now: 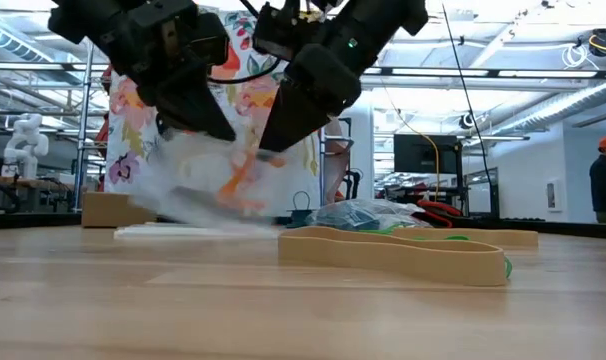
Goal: Sort rubber bands
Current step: Put the orange rubber band into the transparent zip bag
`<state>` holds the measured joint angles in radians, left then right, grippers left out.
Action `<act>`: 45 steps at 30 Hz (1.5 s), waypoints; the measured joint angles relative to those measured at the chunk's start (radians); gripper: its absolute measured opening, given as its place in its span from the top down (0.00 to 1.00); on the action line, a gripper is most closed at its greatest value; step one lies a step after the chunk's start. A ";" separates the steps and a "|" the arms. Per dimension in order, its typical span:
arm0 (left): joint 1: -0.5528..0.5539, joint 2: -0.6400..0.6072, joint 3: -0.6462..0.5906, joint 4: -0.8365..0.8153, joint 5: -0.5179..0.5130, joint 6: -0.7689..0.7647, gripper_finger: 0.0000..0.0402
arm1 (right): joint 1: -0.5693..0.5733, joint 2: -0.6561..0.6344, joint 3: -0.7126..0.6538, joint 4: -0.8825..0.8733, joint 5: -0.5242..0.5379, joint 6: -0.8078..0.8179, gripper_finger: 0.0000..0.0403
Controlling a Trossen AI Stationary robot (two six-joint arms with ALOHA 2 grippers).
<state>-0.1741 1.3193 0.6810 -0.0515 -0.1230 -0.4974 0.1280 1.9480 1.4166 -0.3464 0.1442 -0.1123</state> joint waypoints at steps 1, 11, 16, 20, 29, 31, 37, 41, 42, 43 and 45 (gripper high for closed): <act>0.010 -0.006 0.001 0.000 -0.005 0.007 0.97 | -0.005 0.000 0.000 -0.003 -0.037 0.003 1.00; 0.049 -0.014 0.001 0.028 0.071 0.014 0.97 | -0.054 -0.003 0.000 0.077 -0.027 -0.043 1.00; 0.050 -0.014 0.001 0.038 0.072 0.033 0.97 | -0.105 -0.003 0.000 0.072 -0.067 0.025 1.00; 0.051 -0.014 0.001 0.030 0.070 0.034 0.97 | -0.122 -0.008 0.000 0.088 -0.110 0.024 0.95; 0.054 -0.014 0.001 -0.028 0.035 0.040 0.97 | -0.119 -0.069 0.000 0.047 -0.119 0.075 0.70; 0.055 -0.014 0.001 -0.045 0.031 0.039 0.97 | -0.119 -0.105 0.000 0.007 -0.117 0.139 0.66; 0.042 -0.013 0.001 -0.043 0.016 0.034 0.97 | -0.083 -0.207 0.000 -0.264 -0.090 0.254 0.66; 0.028 -0.013 0.001 -0.040 0.011 0.034 0.97 | 0.002 -0.211 0.000 -0.366 -0.014 0.322 0.68; 0.025 -0.013 0.001 -0.036 0.009 0.033 0.97 | 0.025 -0.203 0.000 -0.379 0.014 0.339 0.69; 0.021 -0.013 0.001 -0.033 0.005 0.032 0.97 | 0.046 -0.192 0.000 -0.389 0.041 0.357 0.69; 0.014 -0.013 0.001 -0.032 0.005 0.032 0.97 | 0.080 -0.161 0.000 -0.396 0.068 0.381 0.70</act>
<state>-0.1598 1.3060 0.6815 -0.0832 -0.1184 -0.4656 0.2084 1.7869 1.4162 -0.7423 0.2123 0.2686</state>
